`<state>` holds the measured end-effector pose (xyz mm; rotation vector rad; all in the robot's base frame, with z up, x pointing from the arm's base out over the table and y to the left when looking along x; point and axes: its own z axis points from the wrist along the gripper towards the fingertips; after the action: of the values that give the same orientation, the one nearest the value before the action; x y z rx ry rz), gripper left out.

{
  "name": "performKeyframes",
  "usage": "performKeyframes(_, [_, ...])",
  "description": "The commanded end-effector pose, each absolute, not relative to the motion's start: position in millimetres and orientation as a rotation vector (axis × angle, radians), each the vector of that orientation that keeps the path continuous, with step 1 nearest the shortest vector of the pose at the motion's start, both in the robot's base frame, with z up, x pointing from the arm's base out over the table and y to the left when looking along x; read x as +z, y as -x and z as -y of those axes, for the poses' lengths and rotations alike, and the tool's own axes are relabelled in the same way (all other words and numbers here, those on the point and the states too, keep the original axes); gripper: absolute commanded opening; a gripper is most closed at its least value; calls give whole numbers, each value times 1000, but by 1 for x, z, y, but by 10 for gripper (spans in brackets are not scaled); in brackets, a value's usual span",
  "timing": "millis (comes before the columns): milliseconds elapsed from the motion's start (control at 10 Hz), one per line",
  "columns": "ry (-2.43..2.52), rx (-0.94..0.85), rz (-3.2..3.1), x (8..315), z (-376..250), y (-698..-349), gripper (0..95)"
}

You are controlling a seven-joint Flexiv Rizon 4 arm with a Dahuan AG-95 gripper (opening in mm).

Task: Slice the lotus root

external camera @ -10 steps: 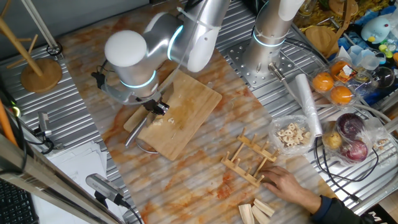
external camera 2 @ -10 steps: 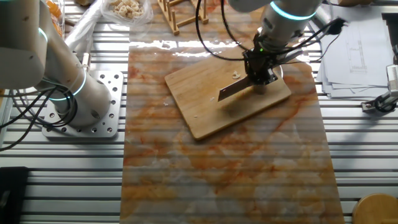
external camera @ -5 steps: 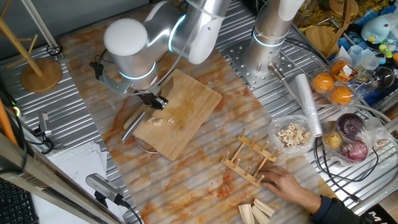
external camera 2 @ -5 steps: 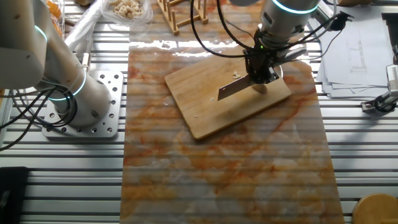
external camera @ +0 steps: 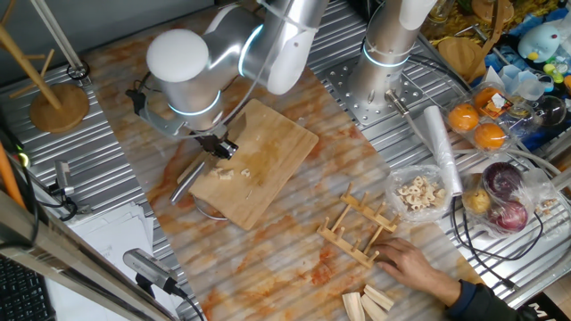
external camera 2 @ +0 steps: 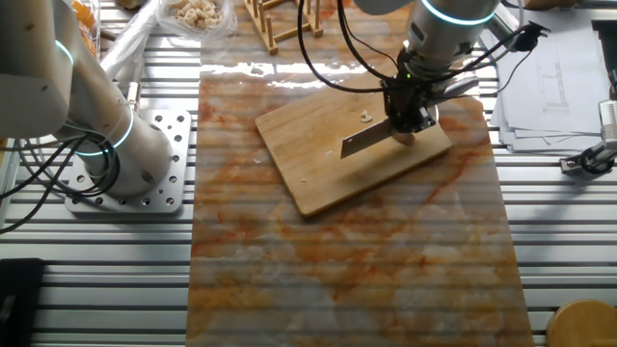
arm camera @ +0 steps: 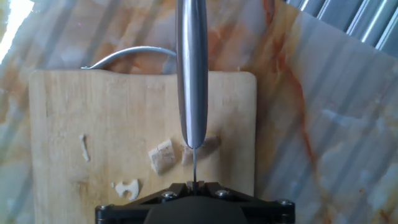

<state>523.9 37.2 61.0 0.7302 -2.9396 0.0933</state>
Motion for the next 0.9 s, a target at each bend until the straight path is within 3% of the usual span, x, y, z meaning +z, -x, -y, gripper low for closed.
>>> performKeyframes(100, [-729,97,2944,56,-37,-524,0])
performKeyframes(600, [-743,96,2939,31,-40,-531,0])
performKeyframes(900, [-739,58,2920,63,-39,-529,0])
